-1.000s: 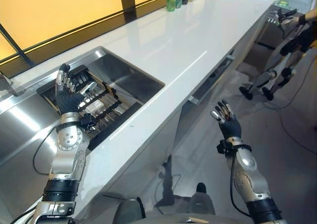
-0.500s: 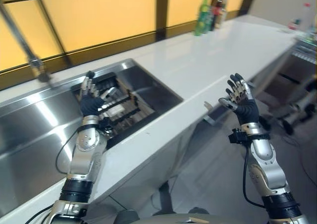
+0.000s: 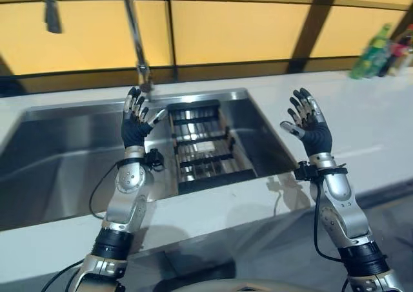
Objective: Pick up plates and place into dishwasher.
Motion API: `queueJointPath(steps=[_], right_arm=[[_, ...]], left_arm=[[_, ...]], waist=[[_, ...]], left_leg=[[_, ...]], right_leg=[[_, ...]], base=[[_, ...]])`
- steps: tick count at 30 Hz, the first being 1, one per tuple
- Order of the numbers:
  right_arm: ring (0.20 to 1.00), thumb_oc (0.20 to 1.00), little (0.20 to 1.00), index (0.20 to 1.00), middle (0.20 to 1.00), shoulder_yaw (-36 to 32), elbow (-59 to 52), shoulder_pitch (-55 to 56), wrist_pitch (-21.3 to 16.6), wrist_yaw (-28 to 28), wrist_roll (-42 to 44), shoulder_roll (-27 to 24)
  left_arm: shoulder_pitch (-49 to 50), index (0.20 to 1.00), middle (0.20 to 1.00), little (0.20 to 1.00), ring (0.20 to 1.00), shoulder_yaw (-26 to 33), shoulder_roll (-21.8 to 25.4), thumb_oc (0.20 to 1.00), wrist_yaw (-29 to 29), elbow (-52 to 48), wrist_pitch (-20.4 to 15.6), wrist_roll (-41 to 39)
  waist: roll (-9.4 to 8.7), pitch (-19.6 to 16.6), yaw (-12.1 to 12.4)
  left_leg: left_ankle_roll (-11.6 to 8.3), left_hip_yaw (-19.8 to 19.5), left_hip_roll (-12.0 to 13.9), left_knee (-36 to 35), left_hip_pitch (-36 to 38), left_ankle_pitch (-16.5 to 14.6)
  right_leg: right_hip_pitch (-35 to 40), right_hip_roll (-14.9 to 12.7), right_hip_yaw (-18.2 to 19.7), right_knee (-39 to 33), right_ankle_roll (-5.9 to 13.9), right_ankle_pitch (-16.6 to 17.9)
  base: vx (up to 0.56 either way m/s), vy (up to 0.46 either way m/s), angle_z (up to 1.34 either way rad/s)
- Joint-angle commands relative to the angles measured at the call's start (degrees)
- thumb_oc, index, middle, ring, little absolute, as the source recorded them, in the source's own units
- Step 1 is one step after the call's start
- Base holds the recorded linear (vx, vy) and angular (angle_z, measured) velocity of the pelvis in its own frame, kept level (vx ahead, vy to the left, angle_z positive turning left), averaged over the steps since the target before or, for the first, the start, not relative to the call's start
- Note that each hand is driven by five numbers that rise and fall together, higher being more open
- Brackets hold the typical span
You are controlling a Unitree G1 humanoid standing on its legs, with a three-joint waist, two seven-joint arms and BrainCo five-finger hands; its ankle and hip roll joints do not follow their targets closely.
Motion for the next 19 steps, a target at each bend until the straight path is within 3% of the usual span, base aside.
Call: queueJointPath(steps=[1, 13, 14, 17, 19], right_arm=[[1.000, 1.000, 1.000, 1.000, 1.000, -0.50, -1.10, -6.81, -0.54, 0.50, 2.21, 0.67], [1.000, 1.000, 1.000, 1.000, 1.000, 1.86, -0.44, -9.29, 2.13, 3.13, 3.60, -1.04], [1.000, 1.000, 1.000, 1.000, 1.000, 1.84, -0.18, -9.19, 1.73, 3.00, 3.58, -1.29], [1.000, 1.000, 1.000, 1.000, 1.000, 0.05, -0.06, -7.13, 0.71, 1.06, 2.65, -2.36], [1.000, 1.000, 1.000, 1.000, 1.000, -0.28, 0.85, -7.12, -0.14, 1.29, 3.21, -2.88]], left_arm=[[-1.69, 1.000, 1.000, 1.000, 1.000, 0.74, 2.34, 1.000, 0.16, -3.71, -1.09, 0.67], [1.84, 1.000, 1.000, 1.000, 1.000, 1.32, 2.35, 1.000, -0.10, -6.61, -3.01, -2.88], [1.66, 1.000, 1.000, 1.000, 1.000, 1.19, 2.21, 1.000, -0.25, -6.46, -3.05, -3.22], [-0.08, 1.000, 1.000, 1.000, 1.000, -0.02, 1.24, 1.000, -4.54, -4.27, -2.99, -4.84], [-1.15, 1.000, 1.000, 1.000, 1.000, -1.25, 0.57, 1.000, -4.59, -2.86, -3.50, -4.68]], waist=[[-1.58, -0.62, 1.80], [-1.22, -0.45, 4.04], [-1.28, -0.19, 3.81], [-0.66, 0.08, 1.08], [-0.51, 0.28, 0.31]], left_leg=[[2.86, 1.28, -1.45, -0.98, 5.90, -5.17], [-1.52, -0.34, 3.76, 1.47, 2.69, -1.47], [-1.67, 0.66, 3.89, 2.41, 2.11, -1.37], [-3.15, 9.44, 7.37, 4.83, 0.80, 1.82], [-3.15, 7.50, 6.98, 3.99, 0.82, 1.93]], right_leg=[[-3.58, -0.45, 0.64, 0.19, 0.10, 7.20], [-1.41, 3.11, -3.55, -2.46, -3.86, 5.75], [-1.44, 3.10, -4.41, -2.33, -4.03, 5.70], [-0.66, 3.51, -8.36, -1.94, -4.30, 4.62], [-0.85, 3.32, -8.18, -1.57, -4.28, 4.41]], base=[[0.04, -0.168, 0.35], [0.02, -0.140, 0.15], [-0.01, -0.063, 0.31], [-0.01, 0.029, 0.67], [-0.01, 0.075, 1.32]])
